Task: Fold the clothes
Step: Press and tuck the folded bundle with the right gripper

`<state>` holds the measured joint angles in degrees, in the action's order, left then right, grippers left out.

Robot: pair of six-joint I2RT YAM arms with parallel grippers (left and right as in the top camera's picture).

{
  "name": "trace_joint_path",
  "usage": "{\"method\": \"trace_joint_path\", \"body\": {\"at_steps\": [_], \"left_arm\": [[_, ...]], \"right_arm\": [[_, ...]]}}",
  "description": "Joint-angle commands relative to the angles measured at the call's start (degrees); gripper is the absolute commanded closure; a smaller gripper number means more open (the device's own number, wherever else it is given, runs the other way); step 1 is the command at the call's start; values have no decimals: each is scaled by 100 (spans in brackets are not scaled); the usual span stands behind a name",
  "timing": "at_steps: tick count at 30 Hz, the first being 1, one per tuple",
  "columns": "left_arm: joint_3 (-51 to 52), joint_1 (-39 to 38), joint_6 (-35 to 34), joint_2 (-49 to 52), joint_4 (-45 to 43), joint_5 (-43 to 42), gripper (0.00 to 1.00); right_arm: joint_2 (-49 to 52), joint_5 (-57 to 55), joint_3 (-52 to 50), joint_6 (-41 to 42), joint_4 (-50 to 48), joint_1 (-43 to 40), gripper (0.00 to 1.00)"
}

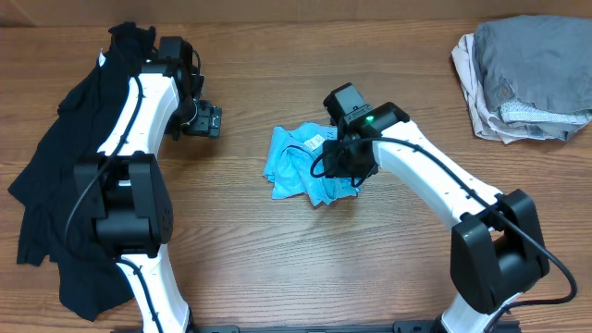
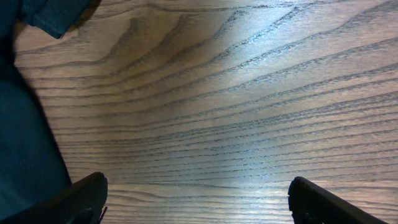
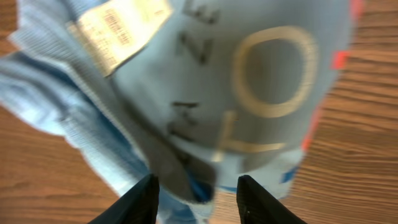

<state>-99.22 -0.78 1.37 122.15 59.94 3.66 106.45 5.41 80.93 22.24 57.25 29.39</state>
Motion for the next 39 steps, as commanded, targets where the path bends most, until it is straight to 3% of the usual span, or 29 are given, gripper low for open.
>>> {"method": "trace_joint_path", "body": {"at_steps": [1,5,10,13,18,26,37,39], "left_arm": [[-26,-33,-114,-162,-22,-70,5],[-26,-33,-114,-162,-22,-70,5],[-26,-33,-116,-162,-15,-72,5],[-26,-33,-114,-162,-17,-72,5],[-26,-33,-114,-162,-20,-70,5],[-26,-33,-114,-162,-22,-72,5],[-26,-33,-116,-162,-20,-72,4],[-26,-33,-116,-162,-15,-72,5]], "right_arm": [[-2,76,0,17,-61,140,56],[0,85,0,15,-57,216,57],[2,85,0,15,-118,216,78],[4,83,0,15,-149,216,80],[9,81,-33,15,-249,216,96],[7,151,-103,11,-483,354,96],[7,811,-92,55,-1663,1978,95],[7,723,-92,103,-1707,2149,64]]}}
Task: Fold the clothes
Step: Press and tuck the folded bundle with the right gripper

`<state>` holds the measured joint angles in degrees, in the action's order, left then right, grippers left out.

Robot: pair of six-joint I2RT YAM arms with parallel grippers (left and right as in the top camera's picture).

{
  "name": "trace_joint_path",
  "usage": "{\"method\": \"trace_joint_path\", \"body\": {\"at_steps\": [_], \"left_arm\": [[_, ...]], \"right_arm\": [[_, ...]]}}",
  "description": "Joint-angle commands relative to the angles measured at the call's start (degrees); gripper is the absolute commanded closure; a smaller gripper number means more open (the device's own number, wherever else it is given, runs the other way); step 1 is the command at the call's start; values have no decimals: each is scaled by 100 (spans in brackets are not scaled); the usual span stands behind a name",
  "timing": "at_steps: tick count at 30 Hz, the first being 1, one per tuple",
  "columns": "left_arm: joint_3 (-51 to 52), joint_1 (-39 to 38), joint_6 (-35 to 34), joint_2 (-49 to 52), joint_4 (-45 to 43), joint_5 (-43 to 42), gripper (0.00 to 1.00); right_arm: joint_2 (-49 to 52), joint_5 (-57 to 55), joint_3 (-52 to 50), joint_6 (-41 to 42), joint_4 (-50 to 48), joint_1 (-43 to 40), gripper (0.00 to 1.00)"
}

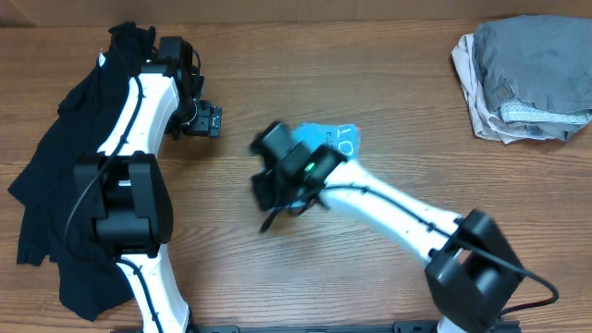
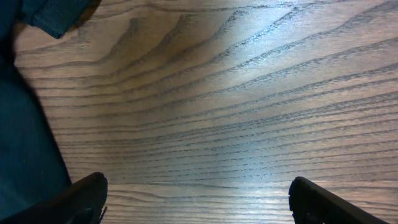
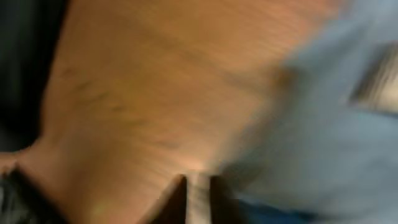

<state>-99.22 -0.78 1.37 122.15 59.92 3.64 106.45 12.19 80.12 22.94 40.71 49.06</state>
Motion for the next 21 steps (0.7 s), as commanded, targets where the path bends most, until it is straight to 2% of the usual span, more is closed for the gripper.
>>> {"method": "trace_joint_path", "body": {"at_steps": [1,2,3,9,14,21], "left_arm": [[-26,-33,-116,-162,-11,-70,5],[-26,-33,-116,-162,-4,-70,5],[-26,-33,-114,-162,0,-68,4],[-26,-33,-116,-162,2,-70,4],[-26,-33,-116,-162,2,-70,4],[-26,-33,-116,-162,-2,-72,4]], "right_arm": [[7,26,-11,79,-46,205,53],[7,33,-11,101,-37,203,43],[7,35,-11,114,-17,192,39],[-4,22,376,87,509,-269,37],[-22,-396,927,92,1259,-1043,32],[20,-461,831,-157,1582,-2192,29]]}}
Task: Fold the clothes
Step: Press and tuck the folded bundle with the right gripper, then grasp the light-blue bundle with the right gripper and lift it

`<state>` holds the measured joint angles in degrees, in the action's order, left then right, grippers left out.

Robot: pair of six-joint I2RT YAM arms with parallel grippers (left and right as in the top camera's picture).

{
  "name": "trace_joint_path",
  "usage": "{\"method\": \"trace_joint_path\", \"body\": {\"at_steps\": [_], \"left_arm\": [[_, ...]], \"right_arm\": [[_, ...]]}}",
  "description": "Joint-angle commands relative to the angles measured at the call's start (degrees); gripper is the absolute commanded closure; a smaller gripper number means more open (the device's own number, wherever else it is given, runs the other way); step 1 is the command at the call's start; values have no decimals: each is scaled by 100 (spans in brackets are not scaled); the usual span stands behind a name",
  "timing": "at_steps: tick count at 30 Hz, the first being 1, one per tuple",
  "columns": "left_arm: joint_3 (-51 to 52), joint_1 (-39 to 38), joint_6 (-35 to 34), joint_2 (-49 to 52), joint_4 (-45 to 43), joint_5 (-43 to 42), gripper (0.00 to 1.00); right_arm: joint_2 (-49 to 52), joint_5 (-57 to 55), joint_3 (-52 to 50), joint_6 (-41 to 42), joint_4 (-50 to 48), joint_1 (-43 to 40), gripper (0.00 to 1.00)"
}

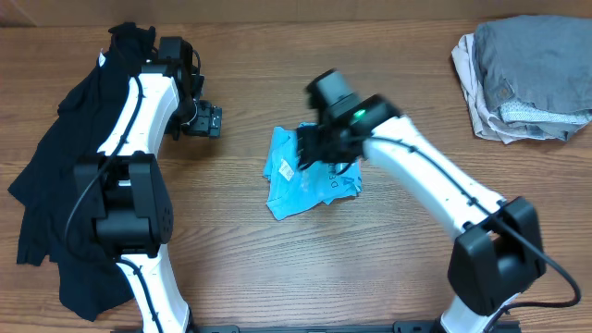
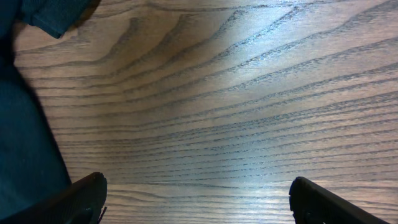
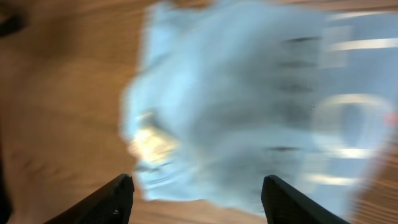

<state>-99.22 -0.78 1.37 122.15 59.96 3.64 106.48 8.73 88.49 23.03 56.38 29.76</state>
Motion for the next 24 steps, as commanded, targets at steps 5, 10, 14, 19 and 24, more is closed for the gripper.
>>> {"method": "trace_joint_path", "body": {"at_steps": [5,10,14,19,24], "left_arm": [[-26,-37,-116,-162,-7,-76,4],[-26,-37,-118,-160,-9,-79,4],[-26,-37,-116,-160,-13,-243,4],[-26,-37,-118,-160,-39,-350,4],[-26,-37,-114,-160,-33,-345,4]], "right_arm": [[17,-96,-400,-267,9,-684,29],[17,278,-726,-376,-190,-645,32],[33,-149,-1058,-505,-297,-448,33],[109,-319,-1742,-647,-977,-481,33],[385,-531,-2020,-660,-1397,-778,32]]}}
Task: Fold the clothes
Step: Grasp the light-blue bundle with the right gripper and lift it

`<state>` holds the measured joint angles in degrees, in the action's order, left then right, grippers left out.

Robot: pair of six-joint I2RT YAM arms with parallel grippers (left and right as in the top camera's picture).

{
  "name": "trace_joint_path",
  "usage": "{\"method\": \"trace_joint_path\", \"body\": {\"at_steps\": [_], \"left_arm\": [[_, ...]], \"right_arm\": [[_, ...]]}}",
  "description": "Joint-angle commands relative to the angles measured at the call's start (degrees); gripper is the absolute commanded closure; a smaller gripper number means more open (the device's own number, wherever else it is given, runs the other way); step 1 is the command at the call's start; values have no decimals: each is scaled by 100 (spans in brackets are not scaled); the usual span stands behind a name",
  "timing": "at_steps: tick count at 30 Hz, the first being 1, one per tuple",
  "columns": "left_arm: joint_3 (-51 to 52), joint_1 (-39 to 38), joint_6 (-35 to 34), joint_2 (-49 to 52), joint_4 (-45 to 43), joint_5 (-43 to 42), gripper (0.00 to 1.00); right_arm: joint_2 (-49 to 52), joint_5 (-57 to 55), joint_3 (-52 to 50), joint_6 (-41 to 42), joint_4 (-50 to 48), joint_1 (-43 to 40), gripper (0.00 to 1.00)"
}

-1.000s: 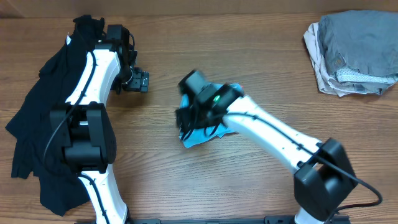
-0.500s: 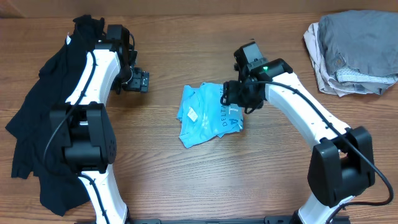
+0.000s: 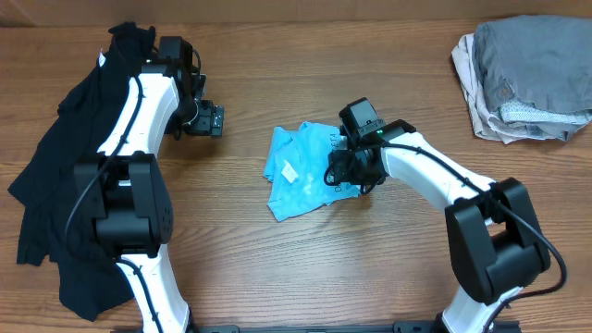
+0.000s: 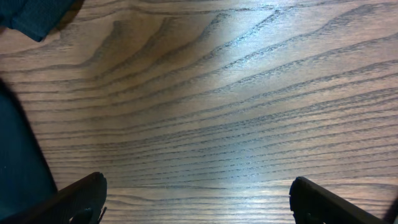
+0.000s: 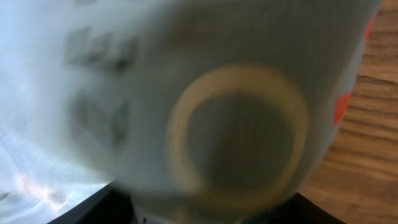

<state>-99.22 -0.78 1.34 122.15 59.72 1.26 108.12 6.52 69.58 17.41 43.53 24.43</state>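
A light blue garment [image 3: 298, 173] with a gold ring print [image 5: 239, 134] lies crumpled at the table's middle. My right gripper [image 3: 350, 173] is down at its right edge. In the right wrist view the blurred cloth fills the frame, and the right gripper [image 5: 202, 208] stands open with its fingers [image 5: 102, 205] wide apart and cloth between them. My left gripper [image 3: 207, 120] hangs open over bare wood; in its own view the left gripper [image 4: 196, 186] has nothing between its fingers.
A heap of dark clothes [image 3: 55, 185] covers the table's left side under the left arm; its edge shows as dark cloth [image 4: 18, 168]. A grey and white pile of clothes [image 3: 523, 74] lies at the back right corner.
My right gripper was open above the garment's upper middle; now it is lower and at the garment's right edge, close on the cloth. The left wrist view shows slightly less dark cloth.
First my right gripper stood at the right side of the crumpled blue garment, fingers around cloth. Then it was shut, over to the left, with the cloth displaced. Then it was open above the garment, which lay flatter with its tag up. Now it is at the right edge.
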Motion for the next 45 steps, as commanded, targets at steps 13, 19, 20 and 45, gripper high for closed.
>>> {"method": "trace_joint_path", "body": {"at_steps": [13,19,20,45], "left_arm": [[-26,-37,-114,-160,-7,-111,4],[-26,-37,-111,-160,-31,-109,3],[-26,-37,-114,-160,-42,-109,3],[-26,-37,-66,-160,2,-107,4]], "right_arm": [[393,-798,-22,-1010,-686,-2151,26],[127,-343,1130,-968,431,-2638,23],[57,-321,1342,-946,608,-2636,21],[1069,-1956,2455,1471,715,-664,21]]}}
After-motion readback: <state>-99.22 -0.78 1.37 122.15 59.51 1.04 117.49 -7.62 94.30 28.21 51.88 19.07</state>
